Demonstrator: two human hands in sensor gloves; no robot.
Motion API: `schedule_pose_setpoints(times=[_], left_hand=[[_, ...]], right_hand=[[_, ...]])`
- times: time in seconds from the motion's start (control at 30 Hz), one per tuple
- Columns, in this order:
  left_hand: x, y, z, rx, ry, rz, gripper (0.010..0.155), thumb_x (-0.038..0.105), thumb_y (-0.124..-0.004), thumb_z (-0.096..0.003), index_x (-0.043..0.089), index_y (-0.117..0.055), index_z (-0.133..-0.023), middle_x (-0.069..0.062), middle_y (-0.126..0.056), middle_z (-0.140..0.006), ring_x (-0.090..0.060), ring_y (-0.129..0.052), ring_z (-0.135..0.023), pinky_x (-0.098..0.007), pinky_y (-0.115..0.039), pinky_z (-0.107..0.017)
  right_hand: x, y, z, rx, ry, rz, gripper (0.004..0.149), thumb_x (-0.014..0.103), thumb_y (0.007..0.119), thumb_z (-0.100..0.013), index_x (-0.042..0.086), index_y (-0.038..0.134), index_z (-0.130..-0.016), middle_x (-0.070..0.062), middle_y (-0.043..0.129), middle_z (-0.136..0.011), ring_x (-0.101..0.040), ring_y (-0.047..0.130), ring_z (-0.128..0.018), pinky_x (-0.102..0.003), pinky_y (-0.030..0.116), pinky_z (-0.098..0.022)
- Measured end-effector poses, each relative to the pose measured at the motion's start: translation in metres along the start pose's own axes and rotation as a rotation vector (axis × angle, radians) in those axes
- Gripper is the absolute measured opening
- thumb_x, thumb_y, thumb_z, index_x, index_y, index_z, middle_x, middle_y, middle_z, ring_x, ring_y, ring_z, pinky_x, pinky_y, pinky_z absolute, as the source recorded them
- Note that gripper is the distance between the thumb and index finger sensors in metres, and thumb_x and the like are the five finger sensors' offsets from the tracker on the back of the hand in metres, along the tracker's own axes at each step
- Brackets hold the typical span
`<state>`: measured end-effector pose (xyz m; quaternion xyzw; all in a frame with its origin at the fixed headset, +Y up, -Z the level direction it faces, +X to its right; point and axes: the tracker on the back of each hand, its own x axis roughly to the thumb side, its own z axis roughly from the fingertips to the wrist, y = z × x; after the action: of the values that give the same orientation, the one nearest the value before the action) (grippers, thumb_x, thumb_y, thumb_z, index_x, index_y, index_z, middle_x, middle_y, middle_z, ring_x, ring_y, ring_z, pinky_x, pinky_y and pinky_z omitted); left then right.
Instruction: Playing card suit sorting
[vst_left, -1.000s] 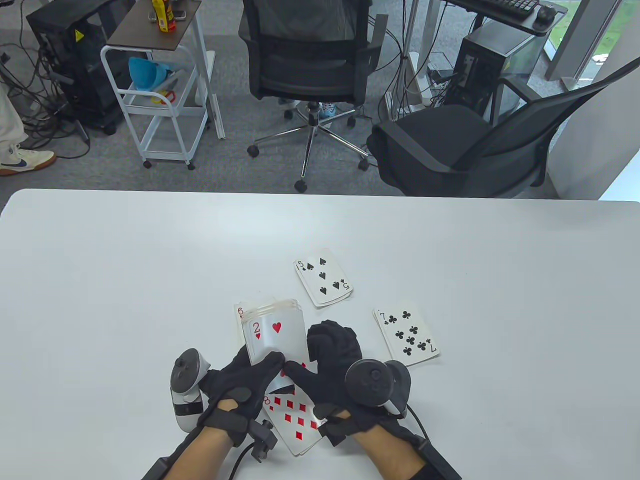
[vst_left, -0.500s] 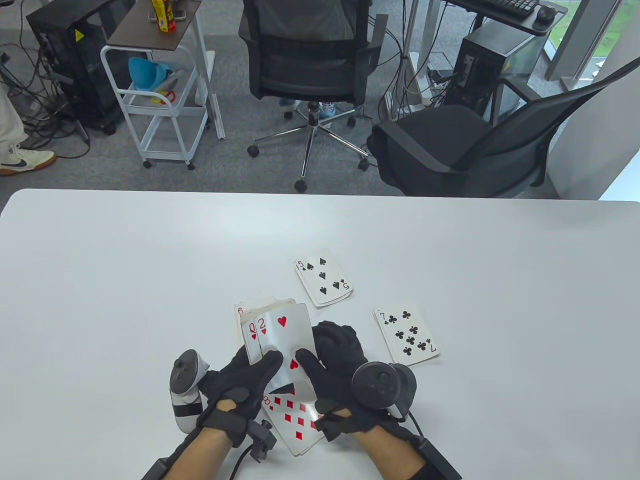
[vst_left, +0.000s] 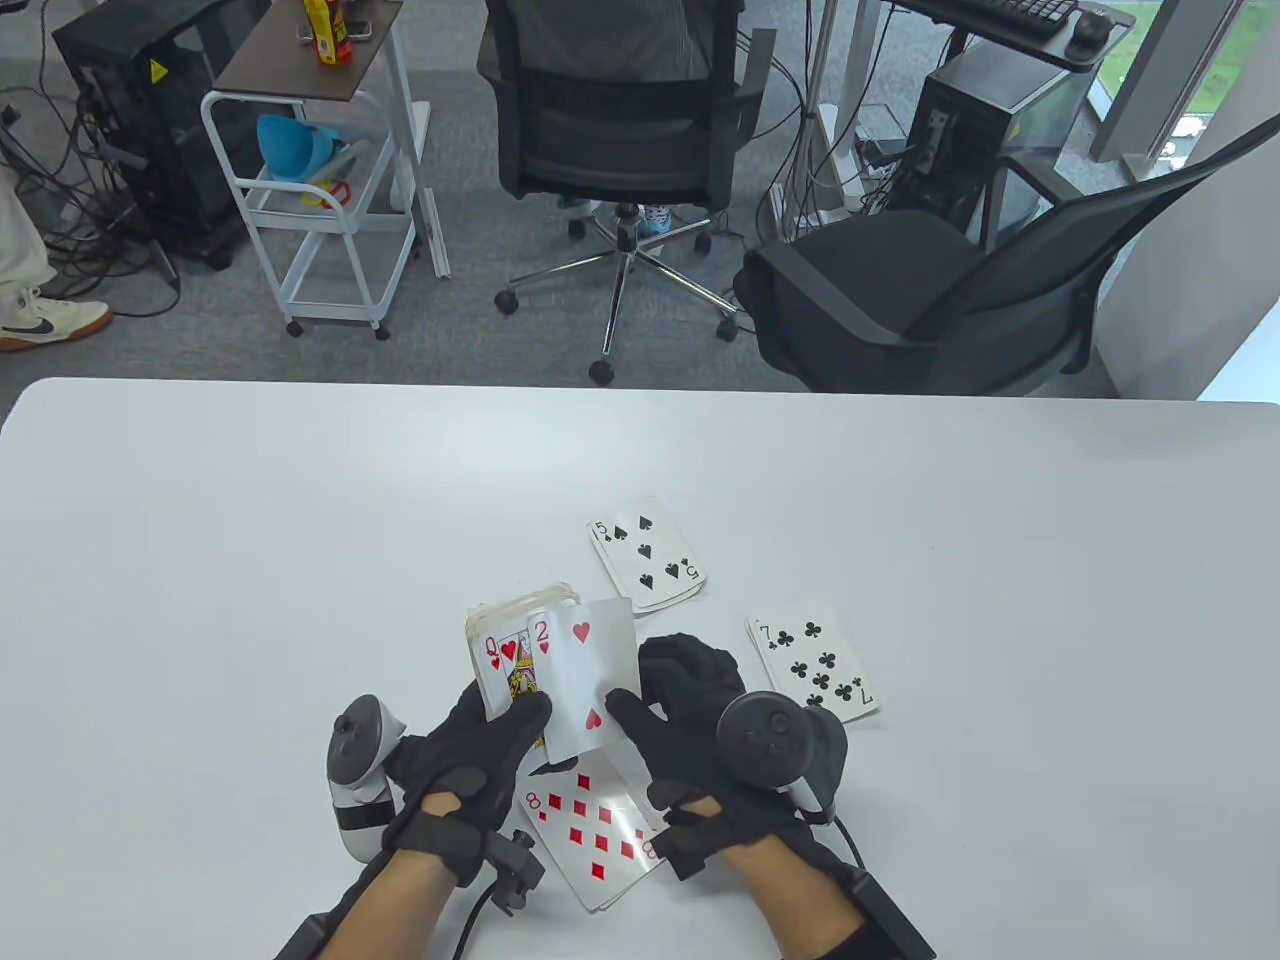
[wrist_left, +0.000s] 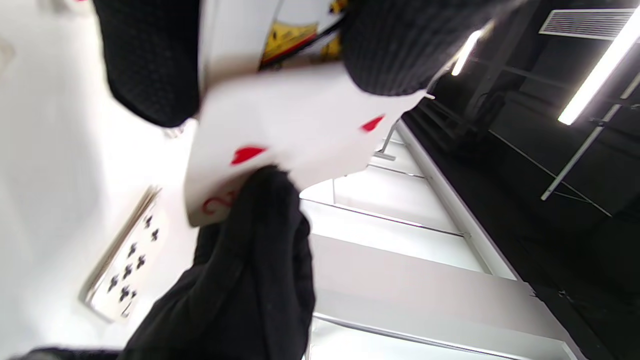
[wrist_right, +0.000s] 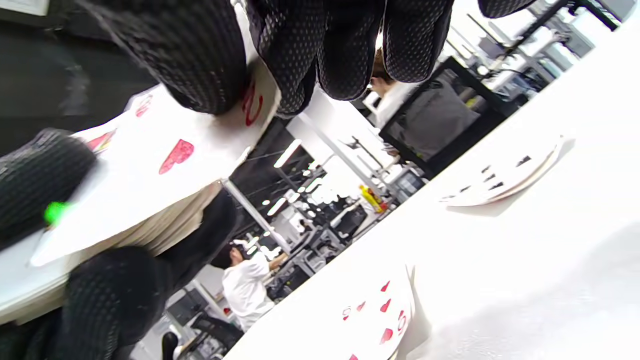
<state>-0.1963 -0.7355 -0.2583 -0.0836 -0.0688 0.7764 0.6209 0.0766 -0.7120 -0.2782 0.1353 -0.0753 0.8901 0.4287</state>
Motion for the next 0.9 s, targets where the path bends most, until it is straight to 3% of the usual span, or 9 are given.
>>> schedule_pose_setpoints(times=[0.27,0.43,0.73,0.9], left_hand=[[0.027,0.014,0.001,-0.021,-0.126,0.090,0.059,0.044,-0.083,-0.0541,0.023,-0.060,-0.104,-0.003,-0.079,-0.100,-0.031,-0.095,-0.084,-0.042,-0.095,-0.048],[0.035,0.018,0.002,-0.017,-0.164,0.102,0.059,0.046,-0.081,-0.0544,0.023,-0.060,-0.104,-0.003,-0.079,-0.100,-0.031,-0.095,-0.084,-0.042,-0.095,-0.047],[0.042,0.033,0.004,0.046,-0.211,0.135,0.059,0.046,-0.081,-0.0543,0.023,-0.060,-0.104,-0.003,-0.080,-0.099,-0.030,-0.095,-0.083,-0.041,-0.095,-0.046],[0.040,0.039,0.004,0.081,-0.207,0.164,0.059,0.046,-0.081,-0.0544,0.022,-0.060,-0.104,-0.004,-0.080,-0.099,-0.030,-0.095,-0.083,-0.042,-0.095,-0.046]], right_hand=[[-0.029,0.002,-0.010,0.044,0.173,-0.056,0.039,0.037,0.085,-0.054,0.008,0.084,-0.081,-0.017,0.063,-0.103,-0.050,0.053,-0.100,-0.075,0.035,-0.068],[-0.024,0.019,-0.026,0.173,0.227,0.054,0.039,0.036,0.085,-0.054,0.008,0.085,-0.082,-0.018,0.061,-0.105,-0.052,0.047,-0.102,-0.076,0.030,-0.067],[0.018,0.071,-0.089,0.350,0.243,0.283,0.039,0.035,0.086,-0.054,0.006,0.085,-0.081,-0.020,0.059,-0.105,-0.052,0.041,-0.103,-0.077,0.027,-0.067],[0.030,0.107,-0.106,0.408,0.302,0.379,0.039,0.036,0.086,-0.055,0.006,0.086,-0.080,-0.021,0.058,-0.104,-0.052,0.040,-0.103,-0.076,0.026,-0.067]])
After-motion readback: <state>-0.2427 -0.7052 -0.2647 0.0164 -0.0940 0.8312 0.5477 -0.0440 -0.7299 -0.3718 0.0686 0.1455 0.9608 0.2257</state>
